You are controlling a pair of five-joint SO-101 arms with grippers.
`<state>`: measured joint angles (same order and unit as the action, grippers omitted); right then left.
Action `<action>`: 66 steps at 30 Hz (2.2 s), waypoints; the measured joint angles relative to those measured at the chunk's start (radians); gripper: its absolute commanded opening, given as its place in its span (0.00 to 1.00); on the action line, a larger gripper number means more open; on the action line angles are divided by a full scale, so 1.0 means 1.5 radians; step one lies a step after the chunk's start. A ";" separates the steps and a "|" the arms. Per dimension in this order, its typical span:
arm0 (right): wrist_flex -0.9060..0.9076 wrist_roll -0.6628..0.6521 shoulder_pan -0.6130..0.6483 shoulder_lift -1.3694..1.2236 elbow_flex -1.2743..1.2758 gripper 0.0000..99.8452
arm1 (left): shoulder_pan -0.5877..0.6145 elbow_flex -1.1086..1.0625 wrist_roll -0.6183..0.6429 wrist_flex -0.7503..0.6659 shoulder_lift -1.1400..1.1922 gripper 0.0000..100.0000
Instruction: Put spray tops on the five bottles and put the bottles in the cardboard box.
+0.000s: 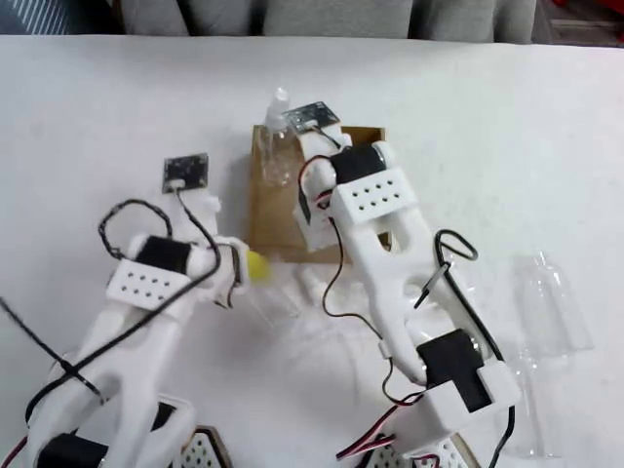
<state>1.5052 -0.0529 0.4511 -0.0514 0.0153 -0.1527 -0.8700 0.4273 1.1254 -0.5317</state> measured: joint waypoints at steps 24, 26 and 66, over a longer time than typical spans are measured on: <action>0.000 -0.001 -0.021 0.000 0.013 0.02 | 0.076 -0.083 -0.016 -0.083 0.000 0.30; 0.000 -0.001 -0.021 0.000 0.014 0.02 | 0.079 -0.083 -0.023 -0.073 -0.001 0.30; -0.011 -0.028 -0.021 0.000 0.021 0.02 | 0.045 0.051 -0.256 0.015 0.198 0.30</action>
<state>1.4883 -0.0944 0.4189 -0.0514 0.0476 -0.0852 -0.7933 0.0437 1.1485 -0.2340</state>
